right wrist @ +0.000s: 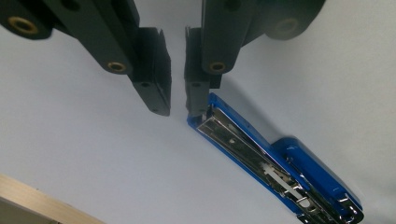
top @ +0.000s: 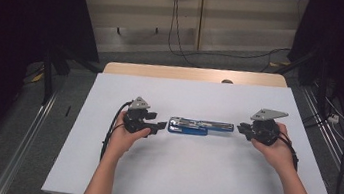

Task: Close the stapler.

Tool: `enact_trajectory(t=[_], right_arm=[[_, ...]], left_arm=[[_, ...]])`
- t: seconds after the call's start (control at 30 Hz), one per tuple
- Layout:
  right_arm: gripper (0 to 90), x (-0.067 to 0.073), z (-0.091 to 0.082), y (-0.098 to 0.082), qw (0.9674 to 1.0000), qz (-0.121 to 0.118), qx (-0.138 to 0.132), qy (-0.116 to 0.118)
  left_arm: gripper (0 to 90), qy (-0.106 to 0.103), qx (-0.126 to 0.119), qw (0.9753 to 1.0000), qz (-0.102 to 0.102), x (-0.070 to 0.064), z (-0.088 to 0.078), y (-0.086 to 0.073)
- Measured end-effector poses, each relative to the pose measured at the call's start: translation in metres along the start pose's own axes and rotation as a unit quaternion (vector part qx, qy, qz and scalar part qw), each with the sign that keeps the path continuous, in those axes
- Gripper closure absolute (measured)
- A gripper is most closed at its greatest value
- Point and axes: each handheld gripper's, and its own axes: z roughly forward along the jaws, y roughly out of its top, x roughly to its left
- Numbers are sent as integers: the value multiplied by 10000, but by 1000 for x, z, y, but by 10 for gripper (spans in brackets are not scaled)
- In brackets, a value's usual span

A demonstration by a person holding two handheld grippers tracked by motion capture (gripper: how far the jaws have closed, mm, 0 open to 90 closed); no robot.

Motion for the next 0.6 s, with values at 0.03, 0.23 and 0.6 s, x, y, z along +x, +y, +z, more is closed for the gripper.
enact_trajectory(t=[0.03, 0.23, 0.6], right_arm=[[816, -1, 0, -1, 10000, 34, -2, 21], [831, -3, 2, -4, 9999, 145, -4, 15], [900, -3, 8, -7, 9997, 157, 128, 166]], left_arm=[[522, -31, 21, 10000, -2, -1, 1, 0], [777, -65, 91, 9999, 124, -6, 7, -2], [900, -117, 53, 9999, 23, -8, 21, -4]])
